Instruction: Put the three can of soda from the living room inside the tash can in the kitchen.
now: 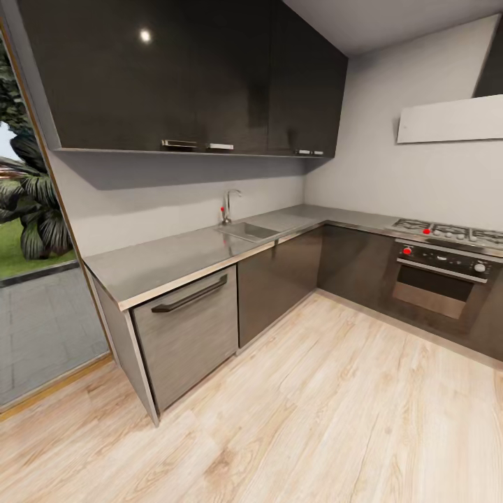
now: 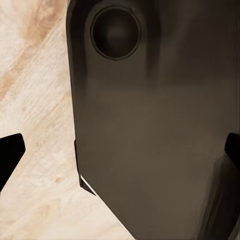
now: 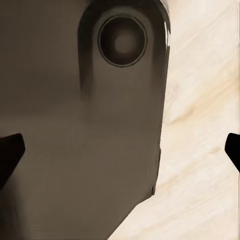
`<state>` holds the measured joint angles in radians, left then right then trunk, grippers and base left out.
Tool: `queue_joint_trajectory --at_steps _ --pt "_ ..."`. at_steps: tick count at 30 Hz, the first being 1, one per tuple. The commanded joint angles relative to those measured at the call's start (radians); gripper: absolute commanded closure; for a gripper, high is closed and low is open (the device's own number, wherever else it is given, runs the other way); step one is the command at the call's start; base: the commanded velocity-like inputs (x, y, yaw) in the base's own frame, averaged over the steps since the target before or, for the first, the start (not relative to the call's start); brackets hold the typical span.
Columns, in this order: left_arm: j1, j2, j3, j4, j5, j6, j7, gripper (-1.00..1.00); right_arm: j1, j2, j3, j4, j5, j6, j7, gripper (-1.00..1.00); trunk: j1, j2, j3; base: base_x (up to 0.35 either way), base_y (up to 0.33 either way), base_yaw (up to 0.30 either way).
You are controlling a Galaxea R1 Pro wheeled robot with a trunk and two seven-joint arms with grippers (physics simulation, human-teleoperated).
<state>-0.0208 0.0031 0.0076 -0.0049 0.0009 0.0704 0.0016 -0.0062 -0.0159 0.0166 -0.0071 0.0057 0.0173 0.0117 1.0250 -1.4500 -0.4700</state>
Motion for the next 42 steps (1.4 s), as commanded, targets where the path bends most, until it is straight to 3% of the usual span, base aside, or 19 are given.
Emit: queue_joint_trajectory --at_steps 1,12,22,27,30,33,34,38,42 --pt "0.0 0.0 0.0 -0.001 0.0 -0.006 0.0 -1.0 -0.001 -0.002 0.002 0.001 -0.001 -0.006 0.0 -1.0 0.0 0.0 0.0 0.0 0.0 0.0" --pt "0.0 0.0 0.0 -0.003 0.001 -0.026 -0.002 -1.0 -0.004 -0.009 0.008 0.006 -0.001 -0.071 0.001 -1.0 0.0 0.0 0.0 0.0 0.0 0.0" --pt "0.0 0.001 -0.001 -0.008 0.001 -0.033 -0.003 -1.0 -0.004 -0.01 0.01 0.003 0.0 -0.078 0.001 -1.0 0.0 0.0 0.0 0.0 0.0 0.0" --pt "-0.003 0.001 -0.001 -0.038 0.001 -0.073 -0.003 -1.0 -0.005 -0.013 0.009 -0.008 0.001 -0.091 0.003 -1.0 0.0 0.0 0.0 0.0 0.0 0.0" --pt "-0.01 0.001 -0.001 -0.077 0.001 -0.081 -0.002 -1.0 -0.005 -0.014 0.013 -0.011 0.002 -0.145 0.006 -1.0 0.0 0.0 0.0 0.0 0.0 0.0" --pt "-0.013 0.002 -0.003 -0.135 0.001 -0.082 0.0 -1.0 -0.006 -0.015 0.027 -0.021 0.003 -0.191 0.014 -1.0 0.0 0.0 0.0 0.0 0.0 0.0" --pt "-0.014 0.003 -0.003 -0.236 0.001 -0.083 0.002 -1.0 -0.007 -0.019 0.05 -0.082 0.003 -0.23 0.028 -1.0 0.0 0.0 0.0 0.0 0.0 0.0" --pt "-0.013 0.004 -0.005 -0.411 0.001 -0.088 -0.002 -1.0 -0.006 -0.023 0.065 -0.271 0.002 -0.254 0.071 -1.0 0.0 0.0 0.0 0.0 0.0 0.0" --pt "-0.009 0.005 -0.006 -0.547 0.001 -0.091 -0.004 -1.0 -0.006 -0.023 0.065 -0.398 0.002 -0.253 0.118 -1.0 0.0 0.0 0.0 0.0 0.0 0.0"
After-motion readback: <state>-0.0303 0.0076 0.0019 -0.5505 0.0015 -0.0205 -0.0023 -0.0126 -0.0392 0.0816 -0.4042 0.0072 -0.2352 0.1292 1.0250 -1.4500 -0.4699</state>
